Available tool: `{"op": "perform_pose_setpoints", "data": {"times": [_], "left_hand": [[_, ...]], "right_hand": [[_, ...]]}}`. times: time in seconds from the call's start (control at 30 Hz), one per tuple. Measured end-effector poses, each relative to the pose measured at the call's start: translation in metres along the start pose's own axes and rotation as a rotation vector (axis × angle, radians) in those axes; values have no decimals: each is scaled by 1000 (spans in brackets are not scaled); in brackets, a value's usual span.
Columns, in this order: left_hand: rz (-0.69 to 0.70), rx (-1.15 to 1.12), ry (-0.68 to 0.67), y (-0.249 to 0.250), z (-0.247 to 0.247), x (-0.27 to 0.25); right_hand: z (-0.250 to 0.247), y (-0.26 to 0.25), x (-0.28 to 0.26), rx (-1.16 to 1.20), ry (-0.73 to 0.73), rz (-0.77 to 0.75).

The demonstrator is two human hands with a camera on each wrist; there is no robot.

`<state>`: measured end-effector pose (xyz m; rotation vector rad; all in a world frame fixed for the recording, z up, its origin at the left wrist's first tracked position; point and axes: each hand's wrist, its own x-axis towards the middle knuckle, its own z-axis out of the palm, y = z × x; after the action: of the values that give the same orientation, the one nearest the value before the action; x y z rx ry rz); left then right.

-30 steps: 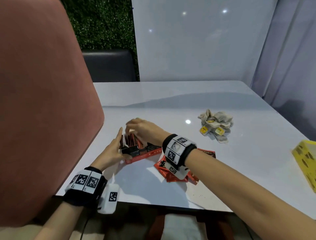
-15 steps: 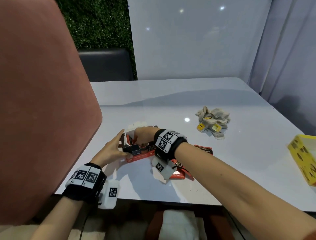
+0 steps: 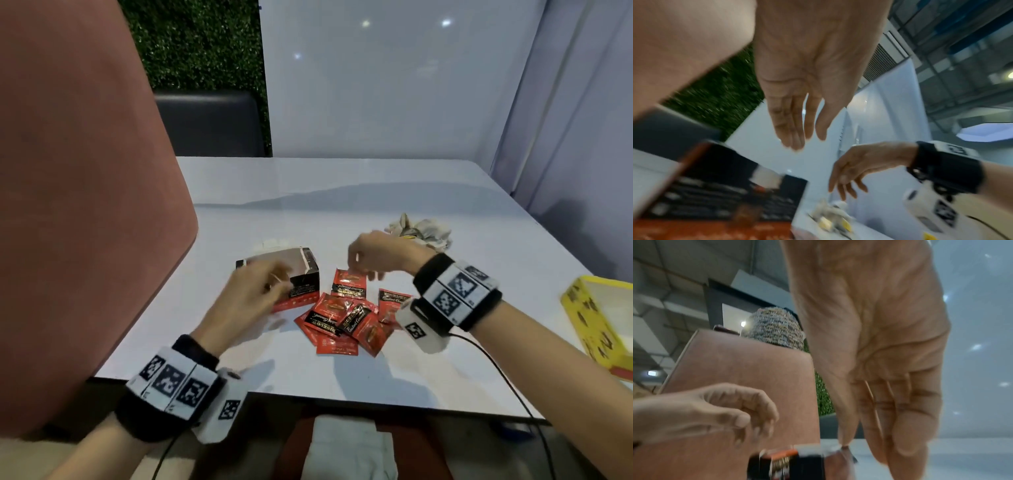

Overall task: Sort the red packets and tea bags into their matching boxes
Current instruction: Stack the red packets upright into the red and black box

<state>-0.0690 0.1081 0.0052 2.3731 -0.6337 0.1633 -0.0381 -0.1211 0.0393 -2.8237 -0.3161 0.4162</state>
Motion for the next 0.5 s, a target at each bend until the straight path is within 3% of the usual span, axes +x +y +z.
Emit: {"op": "perform_pose_setpoints", "data": {"times": [0.1, 0.17, 0.23, 0.33, 0.5], "left_hand": [[-13, 169, -344, 15, 35, 2], [-80, 269, -421, 15, 54, 8], [-147, 349, -431, 18, 70, 13], [-183, 526, -324, 26, 89, 17], [-211, 687, -261, 33, 107, 25]], "right_hand": [[22, 12, -13, -118, -150, 82], [37, 17, -20, -94, -166, 87], [52, 21, -22, -135, -122, 91], [72, 26, -19, -240, -87, 120], [80, 31, -23, -137, -15, 115]]}}
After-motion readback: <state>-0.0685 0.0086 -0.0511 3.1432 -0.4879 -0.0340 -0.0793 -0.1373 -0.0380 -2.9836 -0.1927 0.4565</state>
